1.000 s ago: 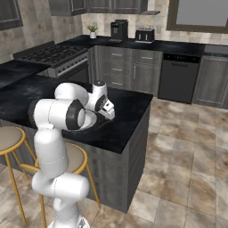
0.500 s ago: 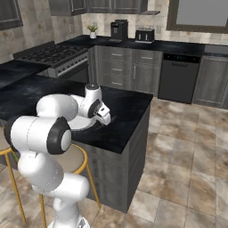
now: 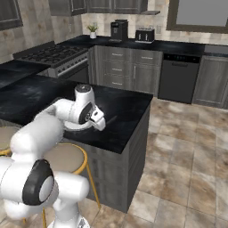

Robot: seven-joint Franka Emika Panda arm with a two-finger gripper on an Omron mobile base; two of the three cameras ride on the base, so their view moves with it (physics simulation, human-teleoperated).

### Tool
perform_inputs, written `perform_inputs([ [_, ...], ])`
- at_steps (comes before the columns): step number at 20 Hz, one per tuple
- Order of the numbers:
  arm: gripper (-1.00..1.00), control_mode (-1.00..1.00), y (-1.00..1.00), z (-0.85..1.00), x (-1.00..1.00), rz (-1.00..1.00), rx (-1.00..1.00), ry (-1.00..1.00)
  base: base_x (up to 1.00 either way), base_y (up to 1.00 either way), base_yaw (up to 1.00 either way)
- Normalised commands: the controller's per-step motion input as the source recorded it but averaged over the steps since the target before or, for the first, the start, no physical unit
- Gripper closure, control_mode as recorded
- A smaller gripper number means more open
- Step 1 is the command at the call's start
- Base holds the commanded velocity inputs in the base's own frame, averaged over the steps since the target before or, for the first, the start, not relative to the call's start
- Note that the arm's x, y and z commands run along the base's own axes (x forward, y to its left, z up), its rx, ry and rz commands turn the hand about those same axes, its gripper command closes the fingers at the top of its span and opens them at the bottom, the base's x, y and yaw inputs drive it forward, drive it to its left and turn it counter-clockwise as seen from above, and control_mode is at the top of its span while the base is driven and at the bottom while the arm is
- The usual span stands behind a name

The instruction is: Take the fork and place it on the left side of the plate. Then take the spoon and place it on the right side of the plate. Make sure they're directly next to the plate.

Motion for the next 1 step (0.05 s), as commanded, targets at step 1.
perform_inputs([
  [1, -1.00, -1.00, 0.00, 0.24, -0.98, 0.06, -0.07, 0.00, 0.00, 0.00, 0.00],
])
